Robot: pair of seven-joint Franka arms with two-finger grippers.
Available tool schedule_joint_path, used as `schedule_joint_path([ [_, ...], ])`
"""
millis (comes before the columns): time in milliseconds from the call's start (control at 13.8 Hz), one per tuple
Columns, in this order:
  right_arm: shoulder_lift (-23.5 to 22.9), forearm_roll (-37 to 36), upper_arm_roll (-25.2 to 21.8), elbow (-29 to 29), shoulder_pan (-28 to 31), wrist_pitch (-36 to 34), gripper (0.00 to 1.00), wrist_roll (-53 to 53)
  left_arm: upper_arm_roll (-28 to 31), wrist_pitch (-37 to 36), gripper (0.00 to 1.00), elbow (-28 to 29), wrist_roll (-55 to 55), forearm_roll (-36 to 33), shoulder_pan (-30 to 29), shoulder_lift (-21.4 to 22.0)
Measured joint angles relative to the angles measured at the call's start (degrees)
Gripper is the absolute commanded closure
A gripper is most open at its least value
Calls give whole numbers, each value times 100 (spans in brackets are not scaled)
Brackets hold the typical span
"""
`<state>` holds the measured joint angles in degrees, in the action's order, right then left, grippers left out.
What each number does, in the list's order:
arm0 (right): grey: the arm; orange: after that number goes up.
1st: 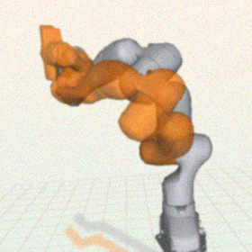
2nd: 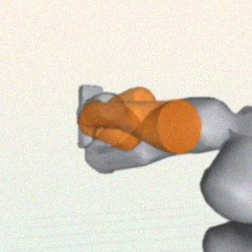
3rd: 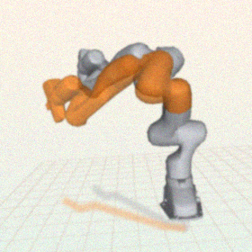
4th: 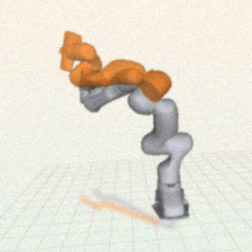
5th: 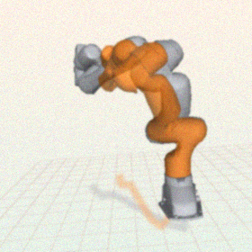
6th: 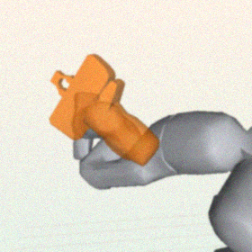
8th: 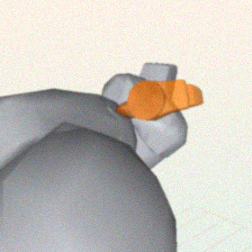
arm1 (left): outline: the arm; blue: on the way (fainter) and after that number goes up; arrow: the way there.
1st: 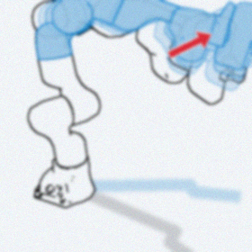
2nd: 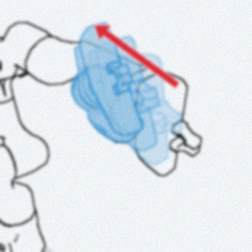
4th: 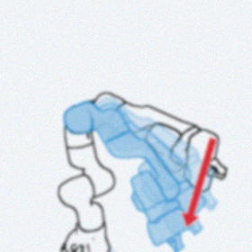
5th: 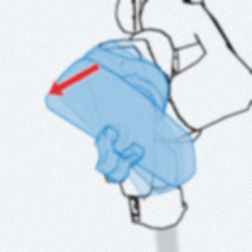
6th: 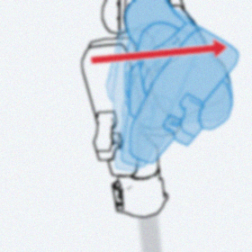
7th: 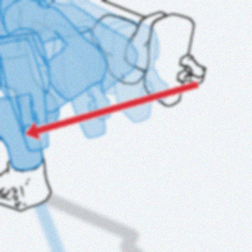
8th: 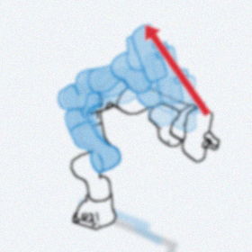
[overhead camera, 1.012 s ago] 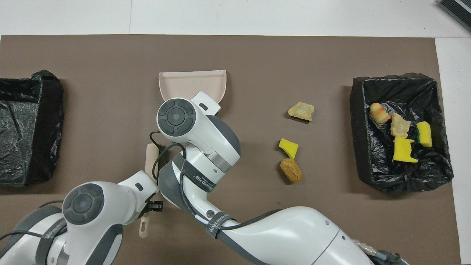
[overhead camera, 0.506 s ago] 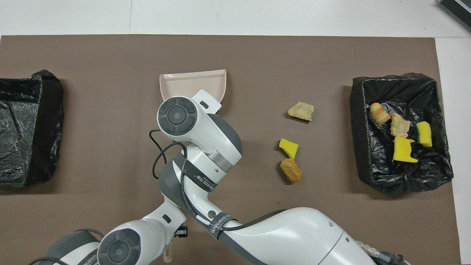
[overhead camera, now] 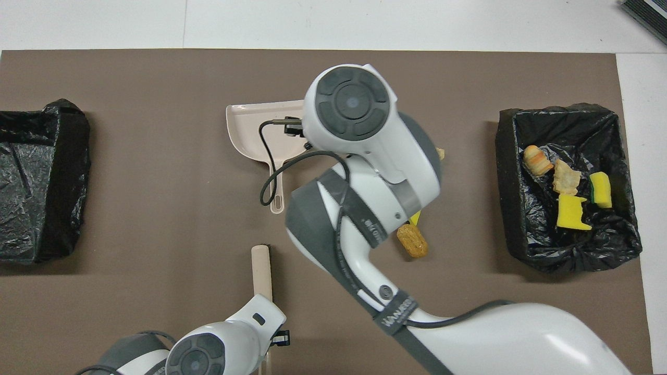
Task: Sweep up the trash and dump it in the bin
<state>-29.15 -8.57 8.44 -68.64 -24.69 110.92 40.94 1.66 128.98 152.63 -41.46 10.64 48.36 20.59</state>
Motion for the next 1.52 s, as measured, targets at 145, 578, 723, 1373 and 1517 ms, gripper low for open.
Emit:
schedule_joint_path([
  [145, 413, 3, 1, -283, 292, -274, 5, 0, -6, 83, 96, -278, -322, 4, 342, -414],
  [578, 1303, 1, -7, -774, 1210, -884, 0, -541, 121, 149, 2, -663, -166, 3, 265, -761],
  [723, 1706, 9, -7, -1164, 1500, -929, 0, -891, 153, -66, 3, -1038, 149, -10, -166, -778],
  [1373, 2427, 151, -5, -1796, 2049, -1226, 0, -1748, 199, -139, 12, -3559, 1157, -437, -1418, -2599],
  [1517, 2428, 154, -5, -1717, 2198, -1233, 0, -1893, 201, 19, 12, -3764, 1400, -456, -1570, -2854],
])
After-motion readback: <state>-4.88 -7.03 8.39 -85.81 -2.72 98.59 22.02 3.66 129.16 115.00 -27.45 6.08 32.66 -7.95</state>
